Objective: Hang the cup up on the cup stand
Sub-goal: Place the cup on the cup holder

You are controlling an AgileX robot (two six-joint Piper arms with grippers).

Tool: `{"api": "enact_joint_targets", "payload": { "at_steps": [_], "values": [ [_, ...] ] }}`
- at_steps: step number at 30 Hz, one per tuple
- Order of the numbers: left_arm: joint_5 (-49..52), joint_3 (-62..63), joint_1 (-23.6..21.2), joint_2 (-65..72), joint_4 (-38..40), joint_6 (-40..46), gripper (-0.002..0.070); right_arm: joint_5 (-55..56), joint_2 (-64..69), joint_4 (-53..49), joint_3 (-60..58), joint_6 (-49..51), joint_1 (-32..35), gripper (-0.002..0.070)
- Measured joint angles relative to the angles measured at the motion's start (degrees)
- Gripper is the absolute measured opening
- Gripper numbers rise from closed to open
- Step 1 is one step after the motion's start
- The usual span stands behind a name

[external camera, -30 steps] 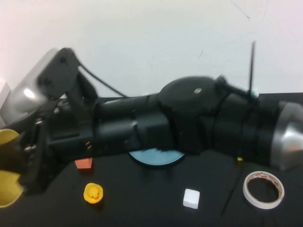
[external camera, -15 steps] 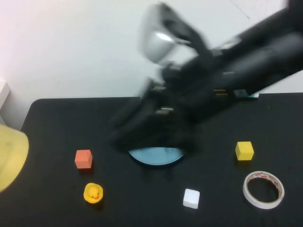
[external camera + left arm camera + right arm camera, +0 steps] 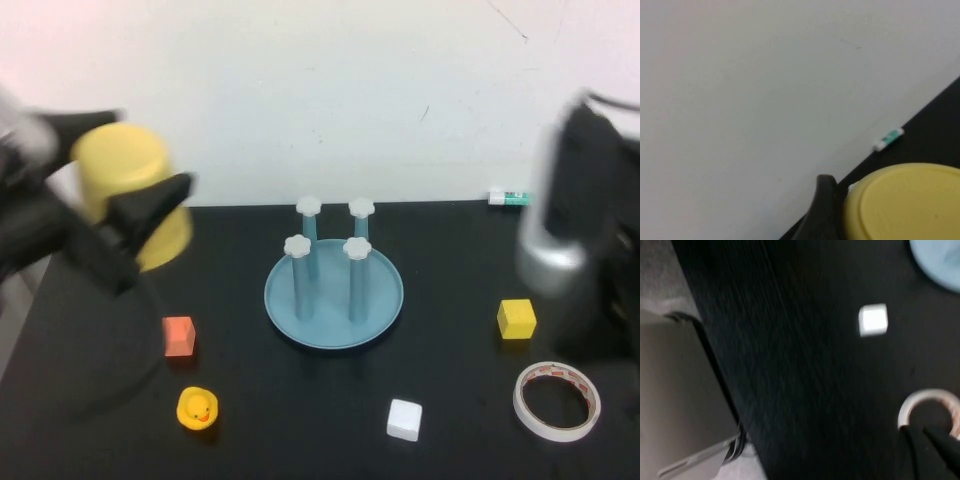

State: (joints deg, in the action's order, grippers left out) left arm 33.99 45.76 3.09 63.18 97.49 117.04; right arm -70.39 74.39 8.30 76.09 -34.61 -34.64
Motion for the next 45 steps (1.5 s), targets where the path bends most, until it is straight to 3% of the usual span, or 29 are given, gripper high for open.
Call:
{"api": "enact_joint_targets", "payload": {
  "at_steps": [9,24,33,45],
  "values": [
    [18.93,20.51,0.12,27.57,-1.03,5.60,0.0554,2.69,-12.98,-2.50,-18.39,8.39,0.00,0.0006],
    [19.12,52.35,6.41,63.23,-1.28,11.53,0.0553,-0.09,-30.75,-7.65,-27.30,24.76,0.00,0.0006],
    [13.04,62.42,7.01,72.35,-1.40,11.81,0.0553,-0.09,-36.09,-13.51,-27.30,28.96,0.00,0.0005],
    [12.59,63.02,7.33,73.97,-1.19,9.71,0.0554,-0.09,-36.20,-13.90,-27.30,29.33,0.00,0.0005]
  ]
}}
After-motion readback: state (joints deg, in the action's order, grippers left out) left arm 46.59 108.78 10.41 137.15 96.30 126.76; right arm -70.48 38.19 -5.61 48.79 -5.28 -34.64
